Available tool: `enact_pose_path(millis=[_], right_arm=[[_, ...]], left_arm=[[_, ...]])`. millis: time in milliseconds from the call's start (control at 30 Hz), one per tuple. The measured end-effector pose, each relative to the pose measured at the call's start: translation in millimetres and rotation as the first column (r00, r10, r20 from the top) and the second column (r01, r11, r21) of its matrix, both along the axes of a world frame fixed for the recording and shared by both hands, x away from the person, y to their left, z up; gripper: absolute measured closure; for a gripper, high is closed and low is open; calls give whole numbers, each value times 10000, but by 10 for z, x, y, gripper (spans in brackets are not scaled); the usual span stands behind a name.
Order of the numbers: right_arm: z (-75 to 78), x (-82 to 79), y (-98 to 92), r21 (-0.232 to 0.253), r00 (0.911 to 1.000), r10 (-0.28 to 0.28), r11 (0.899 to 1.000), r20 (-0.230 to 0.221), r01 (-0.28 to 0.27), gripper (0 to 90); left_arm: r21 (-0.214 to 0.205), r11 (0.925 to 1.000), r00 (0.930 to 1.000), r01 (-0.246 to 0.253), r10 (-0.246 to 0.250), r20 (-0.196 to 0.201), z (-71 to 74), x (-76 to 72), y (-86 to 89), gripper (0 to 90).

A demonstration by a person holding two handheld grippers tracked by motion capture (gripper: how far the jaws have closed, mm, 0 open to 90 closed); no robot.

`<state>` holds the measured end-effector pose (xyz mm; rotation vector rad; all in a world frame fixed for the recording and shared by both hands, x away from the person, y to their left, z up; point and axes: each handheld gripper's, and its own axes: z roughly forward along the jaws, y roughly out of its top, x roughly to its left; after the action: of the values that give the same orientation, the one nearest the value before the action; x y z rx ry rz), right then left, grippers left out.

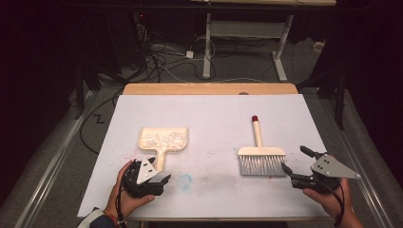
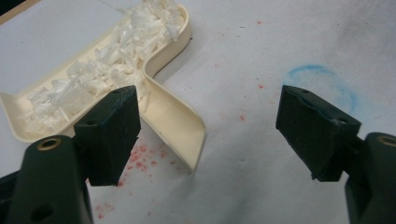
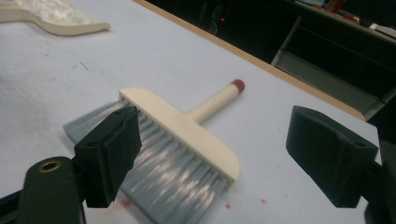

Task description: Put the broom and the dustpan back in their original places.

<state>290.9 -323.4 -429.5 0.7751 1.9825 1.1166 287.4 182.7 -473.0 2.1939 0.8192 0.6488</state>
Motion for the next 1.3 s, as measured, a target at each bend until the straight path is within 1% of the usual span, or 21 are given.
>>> enact_pose_path(millis=[67, 200, 267, 367, 467, 533, 600, 667, 733, 867, 1000, 1100, 1167, 1267, 1300], right_arm=[[-72, -25, -32, 166, 9998, -54, 9998, -187, 57, 183], [-189, -60, -56, 87, 9988, -68, 9999, -486, 72, 178], [-211, -75, -65, 66, 9989, -132, 9999, -460, 135, 178], [-205, -83, -60, 35, 9987, -144, 9999, -482, 146, 167], [-173, -99, -36, 99, 9993, -54, 9999, -368, 58, 166], [-155, -111, -19, 42, 9996, -21, 10000, -266, 22, 167], [-154, -118, -11, 59, 9996, 4, 10000, -278, -3, 168], [-163, -107, -2, -14, 9993, 8, 10000, -363, -8, 168], [-166, -92, -1, 13, 9994, 30, 10000, -343, -29, 168], [-173, -68, -21, -10, 9992, -55, 10000, -384, 54, 168], [-182, -58, -33, 8, 9990, -104, 9999, -444, 104, 168], [-153, -61, -31, 347, 9979, 53, 9994, -645, -30, 168], [-138, -68, -20, 274, 9986, 55, 9996, -517, -41, 168], [-142, -75, -6, 101, 9989, 74, 9999, -453, -69, 169], [-145, -76, 0, 118, 9987, 127, 9999, -484, -121, 168]], left_arm=[[14, 10000, 10000, 20, -20, 5, 0, -1, 1, 211], [51, 10000, 10000, -2, 2, 10, 0, -16, -2, 209], [90, 10000, 10000, 21, -22, 86, 6, -35, -12, 208], [111, 9999, 9997, 62, -65, 218, 22, -64, -23, 199], [244, 9997, 9997, 97, -103, 234, 20, -91, -10, 198], [111, 9999, 9996, 83, -86, 261, 28, -102, 6, 198], [36, 10000, 9995, 47, -48, 309, 33, -102, 13, 197], [52, 9999, 9995, 100, -101, 296, 32, -96, 14, 197], [107, 9999, 9996, 97, -100, 279, 26, -90, 10, 197], [20, 10000, 9997, 15, -16, 256, 22, -72, 11, 197], [14, 10000, 9996, 69, -69, 258, 20, -66, 4, 196], [29, 10000, 9996, 62, -63, 268, 20, -69, 5, 196], [-3, 10000, 9996, 26, -26, 277, 23, -76, 11, 195], [-37, 10000, 9995, 16, -15, 318, 29, -87, 16, 194], [-21, 10000, 9995, 44, -43, 313, 29, -89, 16, 194]])
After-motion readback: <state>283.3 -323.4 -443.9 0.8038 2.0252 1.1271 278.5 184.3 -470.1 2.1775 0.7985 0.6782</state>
